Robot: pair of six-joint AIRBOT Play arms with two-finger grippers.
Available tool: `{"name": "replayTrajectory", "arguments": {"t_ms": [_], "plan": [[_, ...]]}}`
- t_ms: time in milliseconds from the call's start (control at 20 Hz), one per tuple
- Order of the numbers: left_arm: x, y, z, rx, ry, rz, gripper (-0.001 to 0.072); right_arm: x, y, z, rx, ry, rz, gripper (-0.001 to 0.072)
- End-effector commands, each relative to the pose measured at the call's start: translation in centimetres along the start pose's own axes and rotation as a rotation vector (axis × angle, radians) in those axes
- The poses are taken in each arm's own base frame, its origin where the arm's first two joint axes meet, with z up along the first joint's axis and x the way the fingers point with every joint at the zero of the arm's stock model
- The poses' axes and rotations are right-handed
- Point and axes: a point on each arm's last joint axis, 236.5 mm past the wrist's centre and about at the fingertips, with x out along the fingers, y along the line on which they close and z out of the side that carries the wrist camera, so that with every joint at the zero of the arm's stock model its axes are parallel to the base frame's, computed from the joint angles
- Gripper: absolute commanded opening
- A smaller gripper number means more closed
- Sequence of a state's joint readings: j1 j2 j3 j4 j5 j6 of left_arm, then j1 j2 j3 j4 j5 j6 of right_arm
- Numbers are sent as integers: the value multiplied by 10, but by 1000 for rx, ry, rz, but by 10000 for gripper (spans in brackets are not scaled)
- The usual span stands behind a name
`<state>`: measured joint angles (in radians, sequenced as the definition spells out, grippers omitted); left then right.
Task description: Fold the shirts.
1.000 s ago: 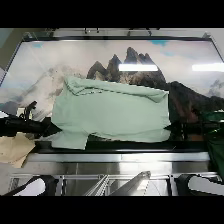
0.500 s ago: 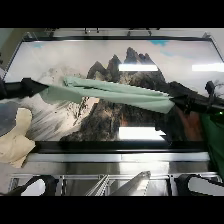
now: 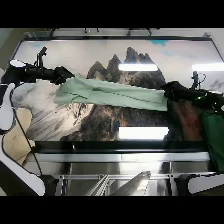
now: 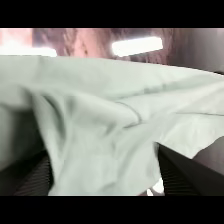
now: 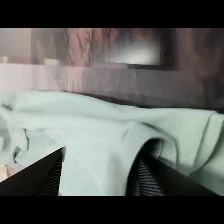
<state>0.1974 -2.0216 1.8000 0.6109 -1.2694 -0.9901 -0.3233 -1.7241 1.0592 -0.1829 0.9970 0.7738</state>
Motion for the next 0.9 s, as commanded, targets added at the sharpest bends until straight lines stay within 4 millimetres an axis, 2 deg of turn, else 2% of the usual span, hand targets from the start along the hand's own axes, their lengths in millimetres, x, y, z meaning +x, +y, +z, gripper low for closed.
{"name": "replayTrajectory", "arguments": {"t_ms": [0, 50, 100, 150, 250, 300, 350, 400, 450, 500, 550, 650, 700, 750, 800, 850], "plan": [[7, 9, 10, 16, 41, -43, 712, -19, 2, 5, -109, 28, 21, 507], [-8, 10, 20, 31, 17, -38, 712, -32, 1, 7, -145, 39, 1, 514], [-23, 10, 30, 31, -9, -32, 712, -47, -10, 10, -177, 40, -54, 613], [-37, 11, 35, 24, -26, -25, 711, -57, -25, 13, -170, 36, -119, 659], [-61, 16, 36, -6, -58, -8, 710, -66, -59, 8, -106, 65, -241, 659], [-68, 17, 31, -24, -60, -5, 693, -63, -70, -1, -70, 97, -268, 659], [-75, 17, 27, -41, -59, -5, 580, -54, -75, -11, -30, 129, -266, 658], [-81, 13, 23, -48, -54, -15, 334, -43, -76, -20, -15, 159, -260, 658], [-86, 11, 21, -44, -56, -13, 32, -29, -73, -30, -2, 190, -240, 604], [-90, 6, 23, -27, -60, -11, 3, -15, -63, -35, 12, 196, -206, 539], [-94, 1, 24, -19, -63, -11, 2, 0, -50, -36, 5, 188, -159, 515], [-92, -24, 22, 12, -26, -34, 1, 25, -27, -35, -7, 167, -99, 506], [-85, -42, 15, 35, 16, -57, 1, 33, -20, -36, -27, 169, -90, 363], [-74, -61, 5, 58, 70, -82, 1, 39, -14, -37, -46, 178, -86, 69], [-60, -80, -5, 86, 122, -106, 2, 43, -7, -38, -55, 184, -75, 13], [-44, -98, -13, 112, 164, -128, 1, 43, 2, -41, -64, 204, -51, 13]]}}
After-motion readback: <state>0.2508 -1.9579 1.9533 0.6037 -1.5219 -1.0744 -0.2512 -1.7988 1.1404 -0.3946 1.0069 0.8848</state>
